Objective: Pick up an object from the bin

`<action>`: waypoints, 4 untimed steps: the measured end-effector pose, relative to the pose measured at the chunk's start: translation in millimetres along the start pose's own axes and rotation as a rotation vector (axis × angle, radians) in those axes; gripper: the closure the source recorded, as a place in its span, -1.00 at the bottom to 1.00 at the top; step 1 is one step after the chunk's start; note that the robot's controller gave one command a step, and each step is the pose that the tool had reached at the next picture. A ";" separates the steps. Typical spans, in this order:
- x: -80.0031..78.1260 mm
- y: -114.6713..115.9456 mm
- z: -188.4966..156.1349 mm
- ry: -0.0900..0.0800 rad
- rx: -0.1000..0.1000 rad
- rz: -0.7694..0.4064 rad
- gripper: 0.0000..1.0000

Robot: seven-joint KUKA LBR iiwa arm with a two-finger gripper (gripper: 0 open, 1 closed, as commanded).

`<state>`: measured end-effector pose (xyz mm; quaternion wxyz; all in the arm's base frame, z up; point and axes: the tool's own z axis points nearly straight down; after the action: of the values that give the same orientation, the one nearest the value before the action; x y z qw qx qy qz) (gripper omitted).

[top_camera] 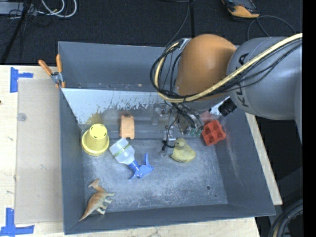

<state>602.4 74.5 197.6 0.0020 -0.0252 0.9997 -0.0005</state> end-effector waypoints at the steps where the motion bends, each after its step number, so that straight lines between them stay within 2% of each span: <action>1: 34.9 17.6 36.8 0.009 -0.002 -0.025 -1.00; 2: 16.7 50.6 81.5 0.001 0.000 0.004 1.00; 3: 16.7 50.2 81.5 0.001 0.000 0.006 -1.00; 4: 16.6 50.1 81.5 0.001 0.000 0.006 -1.00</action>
Offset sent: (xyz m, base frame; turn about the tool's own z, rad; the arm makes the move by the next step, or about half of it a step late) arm -0.0188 0.0491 -0.0808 0.0042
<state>583.6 123.6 116.0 0.0014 -0.0220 0.9998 -0.0004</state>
